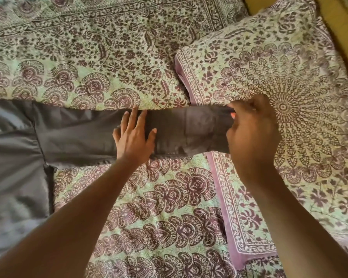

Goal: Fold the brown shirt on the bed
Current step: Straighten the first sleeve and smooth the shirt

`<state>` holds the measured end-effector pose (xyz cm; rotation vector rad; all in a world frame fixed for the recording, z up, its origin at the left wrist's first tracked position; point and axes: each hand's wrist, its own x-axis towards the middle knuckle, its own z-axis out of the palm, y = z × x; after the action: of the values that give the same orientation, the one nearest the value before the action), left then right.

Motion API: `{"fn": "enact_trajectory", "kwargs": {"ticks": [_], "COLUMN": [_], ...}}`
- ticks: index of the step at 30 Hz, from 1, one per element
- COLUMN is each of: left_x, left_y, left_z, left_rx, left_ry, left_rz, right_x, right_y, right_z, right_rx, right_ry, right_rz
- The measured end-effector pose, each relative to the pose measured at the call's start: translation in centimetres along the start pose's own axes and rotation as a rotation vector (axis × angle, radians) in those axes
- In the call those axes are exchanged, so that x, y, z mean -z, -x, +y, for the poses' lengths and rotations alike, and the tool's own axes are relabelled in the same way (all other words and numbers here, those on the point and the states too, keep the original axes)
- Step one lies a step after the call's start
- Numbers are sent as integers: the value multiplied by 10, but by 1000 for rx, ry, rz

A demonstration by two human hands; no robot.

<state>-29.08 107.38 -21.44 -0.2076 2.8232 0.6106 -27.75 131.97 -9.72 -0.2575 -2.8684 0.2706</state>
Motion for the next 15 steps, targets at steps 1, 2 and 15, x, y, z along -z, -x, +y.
{"fn": "enact_trajectory", "kwargs": {"ticks": [1, 2, 15], "left_x": [-1, -3, 46], "left_y": [0, 0, 3], "left_z": [-1, -3, -92], "left_rx": [-13, -24, -68], "left_ry": [-26, -59, -48], "left_rz": [-8, -22, 203], "right_x": [4, 6, -100], "right_y": [3, 4, 58], "right_z": [2, 5, -133], "right_rx": [-1, -3, 533], "right_ry": [2, 11, -127], "right_rz": [19, 36, -479]}}
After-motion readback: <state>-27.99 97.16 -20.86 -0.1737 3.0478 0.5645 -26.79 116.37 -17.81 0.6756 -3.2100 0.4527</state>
